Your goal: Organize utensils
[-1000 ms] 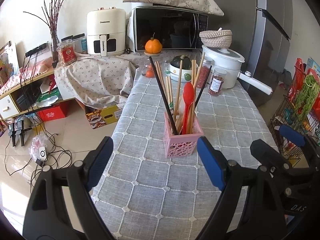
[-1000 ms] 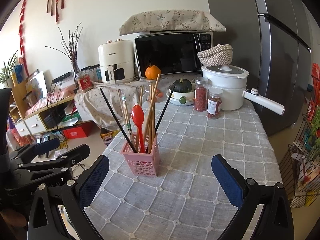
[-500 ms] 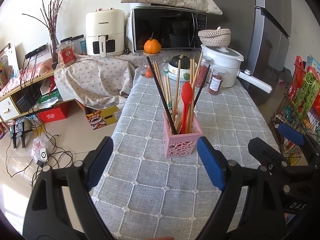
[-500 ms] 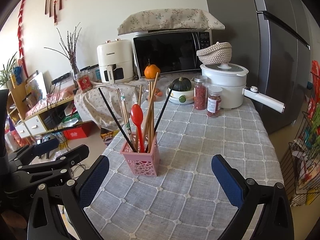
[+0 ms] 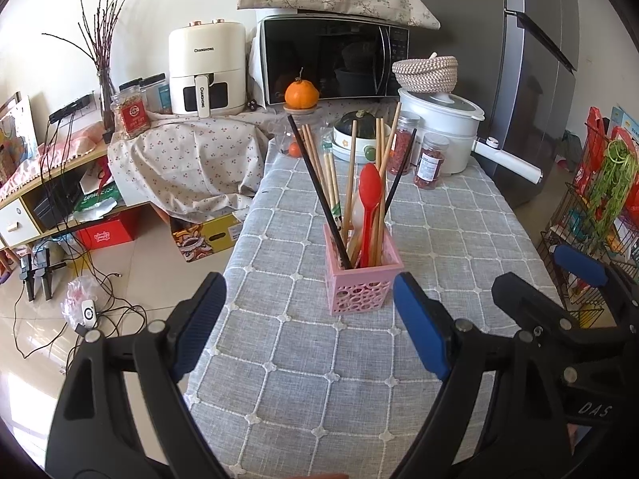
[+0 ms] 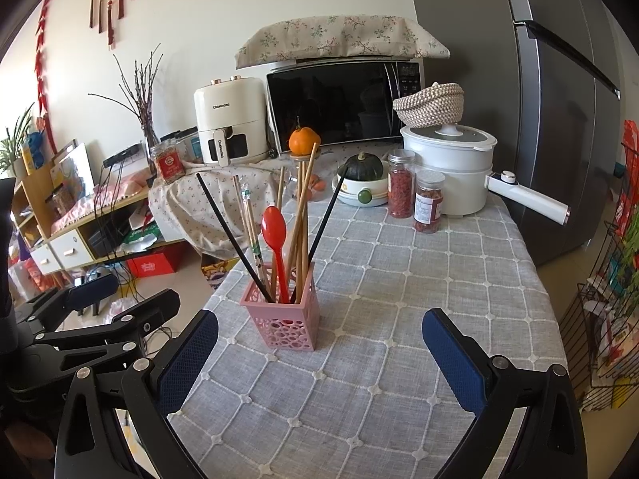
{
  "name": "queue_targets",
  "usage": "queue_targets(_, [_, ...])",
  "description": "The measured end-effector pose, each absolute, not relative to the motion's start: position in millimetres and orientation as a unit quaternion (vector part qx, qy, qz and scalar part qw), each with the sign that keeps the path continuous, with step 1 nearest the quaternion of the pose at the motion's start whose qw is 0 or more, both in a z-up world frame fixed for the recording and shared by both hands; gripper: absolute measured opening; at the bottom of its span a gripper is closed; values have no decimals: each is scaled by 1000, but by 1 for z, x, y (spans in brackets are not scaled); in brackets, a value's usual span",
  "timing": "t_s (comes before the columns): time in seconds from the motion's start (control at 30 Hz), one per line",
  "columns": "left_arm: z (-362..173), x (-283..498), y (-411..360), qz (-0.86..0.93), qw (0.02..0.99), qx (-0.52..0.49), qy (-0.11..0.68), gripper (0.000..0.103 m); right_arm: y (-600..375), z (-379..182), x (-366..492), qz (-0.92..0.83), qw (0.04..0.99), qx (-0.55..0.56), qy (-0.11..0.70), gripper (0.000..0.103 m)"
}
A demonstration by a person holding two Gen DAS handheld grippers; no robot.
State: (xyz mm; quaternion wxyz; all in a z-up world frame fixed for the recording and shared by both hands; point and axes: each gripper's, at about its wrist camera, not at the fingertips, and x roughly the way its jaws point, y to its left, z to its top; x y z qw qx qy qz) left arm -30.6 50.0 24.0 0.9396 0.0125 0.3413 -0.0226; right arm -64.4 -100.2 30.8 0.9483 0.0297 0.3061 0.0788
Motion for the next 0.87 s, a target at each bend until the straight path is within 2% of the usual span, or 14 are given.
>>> queue_targets(0.87, [22, -29, 49, -20, 937, 13, 348, 86, -96, 27, -67, 80, 946, 33, 312, 103])
